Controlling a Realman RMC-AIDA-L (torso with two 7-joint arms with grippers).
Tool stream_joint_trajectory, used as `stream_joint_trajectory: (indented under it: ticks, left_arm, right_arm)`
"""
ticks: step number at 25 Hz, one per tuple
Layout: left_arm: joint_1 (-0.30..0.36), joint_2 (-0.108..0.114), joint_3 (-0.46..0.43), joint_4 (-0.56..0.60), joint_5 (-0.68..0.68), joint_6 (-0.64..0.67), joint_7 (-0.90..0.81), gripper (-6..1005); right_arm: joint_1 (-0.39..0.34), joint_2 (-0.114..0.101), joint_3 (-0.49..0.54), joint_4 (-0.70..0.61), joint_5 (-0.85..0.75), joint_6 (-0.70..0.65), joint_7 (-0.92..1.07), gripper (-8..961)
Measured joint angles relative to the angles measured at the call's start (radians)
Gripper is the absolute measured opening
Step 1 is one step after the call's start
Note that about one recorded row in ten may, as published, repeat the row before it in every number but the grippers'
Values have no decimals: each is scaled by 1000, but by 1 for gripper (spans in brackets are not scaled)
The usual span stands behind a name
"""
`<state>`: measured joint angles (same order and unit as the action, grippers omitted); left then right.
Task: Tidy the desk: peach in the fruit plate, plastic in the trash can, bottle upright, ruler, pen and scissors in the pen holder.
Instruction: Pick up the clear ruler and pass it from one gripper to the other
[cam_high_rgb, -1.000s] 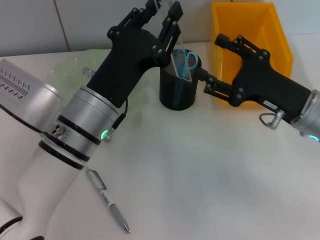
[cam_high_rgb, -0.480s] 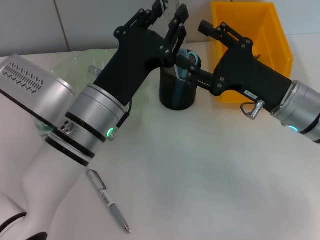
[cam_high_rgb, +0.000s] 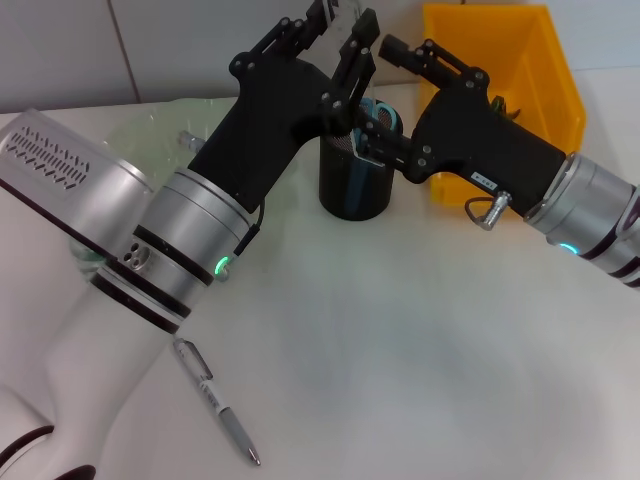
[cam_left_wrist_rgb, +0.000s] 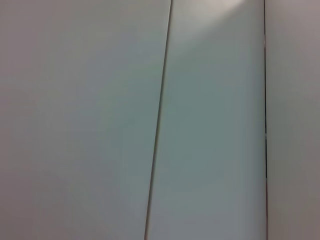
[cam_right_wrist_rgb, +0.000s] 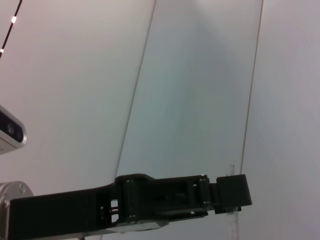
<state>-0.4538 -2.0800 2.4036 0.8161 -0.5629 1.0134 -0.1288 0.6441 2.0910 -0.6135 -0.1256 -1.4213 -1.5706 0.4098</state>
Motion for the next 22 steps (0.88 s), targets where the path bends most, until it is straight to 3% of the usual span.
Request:
stream_joint_trajectory:
  ticks: [3, 6, 12, 22]
  left_arm:
    - [0, 0, 4, 0, 3, 2, 0, 421]
    - [-2, 0, 10, 0, 4, 2, 0, 423]
    - [-2, 0, 14, 0, 4, 2, 11, 425]
    - [-2, 0, 20, 0, 0, 2, 15, 428]
  right_arm:
    - [3, 0, 0, 12, 0, 0, -28, 780]
    - [8, 0, 0, 38, 8, 0, -74, 586]
    - [14, 0, 0, 58, 27, 0, -92, 378]
    - [16, 0, 0, 58, 28, 0, -92, 360]
